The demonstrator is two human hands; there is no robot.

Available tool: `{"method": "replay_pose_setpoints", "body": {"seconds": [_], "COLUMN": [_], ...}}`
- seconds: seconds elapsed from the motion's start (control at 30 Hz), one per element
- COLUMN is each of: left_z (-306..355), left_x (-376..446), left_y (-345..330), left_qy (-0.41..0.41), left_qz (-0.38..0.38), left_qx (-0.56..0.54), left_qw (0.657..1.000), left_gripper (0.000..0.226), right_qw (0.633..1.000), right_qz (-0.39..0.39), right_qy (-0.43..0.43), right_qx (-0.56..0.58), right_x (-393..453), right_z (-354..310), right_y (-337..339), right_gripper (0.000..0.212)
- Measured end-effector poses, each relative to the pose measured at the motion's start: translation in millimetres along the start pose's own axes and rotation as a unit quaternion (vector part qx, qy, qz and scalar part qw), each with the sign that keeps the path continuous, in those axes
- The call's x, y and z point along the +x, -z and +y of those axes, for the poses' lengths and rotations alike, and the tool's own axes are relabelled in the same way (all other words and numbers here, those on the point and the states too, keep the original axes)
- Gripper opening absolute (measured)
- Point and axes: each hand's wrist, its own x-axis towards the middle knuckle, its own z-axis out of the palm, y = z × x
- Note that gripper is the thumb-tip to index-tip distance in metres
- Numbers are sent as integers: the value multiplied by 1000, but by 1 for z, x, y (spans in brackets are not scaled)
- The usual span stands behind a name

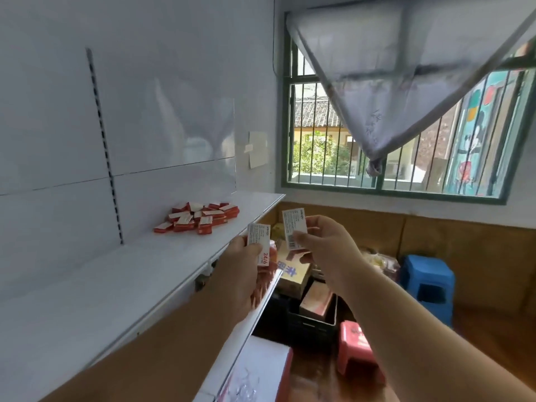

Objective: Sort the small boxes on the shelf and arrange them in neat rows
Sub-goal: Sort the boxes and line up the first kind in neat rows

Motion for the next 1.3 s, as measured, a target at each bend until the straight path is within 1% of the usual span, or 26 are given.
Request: {"method": "replay_pose_setpoints", "body": {"seconds": [0.07,0.1,0.17,0.4,0.57,0.73,0.83,0.93,1.03,1.13,1.2,1.23,1.3], "left_z": [5,6,7,-17,-6,-2,-12,-23,-28,-25,-24,-24,-22], "left_x": [45,68,114,289,396,476,510,537,550,552,550,550,551], "left_y": [-21,-29,-41,-65,-87,-109,-114,-114,-108,-102,-95,-91,-81], "left_qy": [1,3,-2,-31,-22,-16,-18,-15,-8,3,9,12,30], "left_qz": [18,27,31,50,63,79,125,196,289,380,431,450,476], "left_qx": [13,20,26,75,53,51,51,-5,-63,-68,-39,-5,98], "left_qw": [1000,999,999,995,996,995,991,980,955,922,901,893,873], "left_gripper": [33,32,22,15,22,17,18,25,32,29,28,27,25], "right_qw": [1000,1000,999,996,994,991,983,965,935,902,884,877,868], "right_qz": [-17,-24,-38,-66,-97,-131,-183,-260,-353,-429,-466,-479,-496], "right_qy": [0,-3,-7,-38,-38,-19,-7,0,6,10,15,22,34], "right_qx": [-1,1,11,45,30,12,25,38,38,37,34,28,11], "right_x": [54,79,127,299,408,510,567,617,652,668,673,675,680], "right_z": [7,12,26,91,97,122,146,169,184,183,179,178,179], "right_y": [13,17,20,4,2,4,-7,-31,-61,-88,-107,-117,-138], "right_gripper": [15,16,16,20,16,17,16,11,11,19,20,20,20]}}
